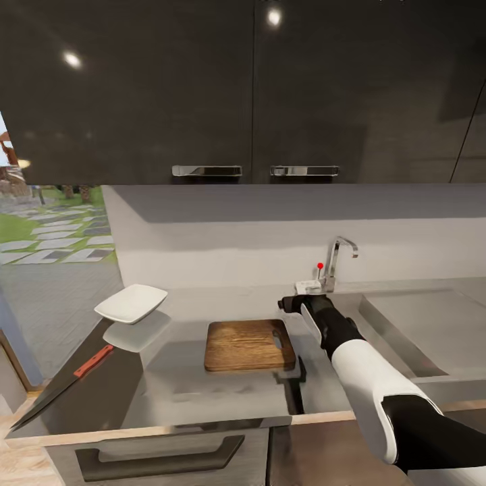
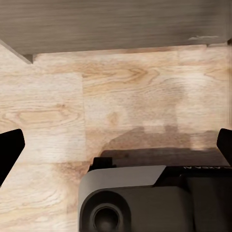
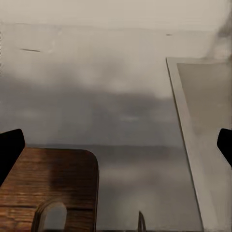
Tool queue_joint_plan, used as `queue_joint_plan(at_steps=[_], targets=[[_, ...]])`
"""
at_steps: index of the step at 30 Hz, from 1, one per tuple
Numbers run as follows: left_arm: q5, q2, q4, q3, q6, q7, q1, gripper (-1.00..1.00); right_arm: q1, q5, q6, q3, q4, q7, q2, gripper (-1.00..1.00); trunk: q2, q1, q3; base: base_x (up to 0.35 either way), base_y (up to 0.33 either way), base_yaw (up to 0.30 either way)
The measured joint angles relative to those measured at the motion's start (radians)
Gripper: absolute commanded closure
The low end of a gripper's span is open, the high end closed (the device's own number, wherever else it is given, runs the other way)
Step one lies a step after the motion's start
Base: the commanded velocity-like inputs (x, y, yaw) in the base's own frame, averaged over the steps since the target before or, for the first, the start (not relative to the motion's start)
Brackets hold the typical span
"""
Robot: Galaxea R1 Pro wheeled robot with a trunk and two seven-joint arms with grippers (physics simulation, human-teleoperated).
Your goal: In the kitchen, take the Vidalia onion out of the sink, dice it on the chopping board with the paring knife, put the diced onion into the bowl on the countertop, then place both the paring knife and the chopping board into the sink.
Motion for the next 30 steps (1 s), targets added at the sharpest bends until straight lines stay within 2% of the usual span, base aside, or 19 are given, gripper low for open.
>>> queue_joint_plan(at_steps=[30], targets=[[0.0, -0.002, 0.0, 0.0, 0.0, 0.0, 0.0, -1.0, 0.0, -0.001, 0.0, 0.002, 0.006, 0.002, 0.003, -1.0, 0.0, 0.0, 0.0, -0.323, 0.0, 0.0]])
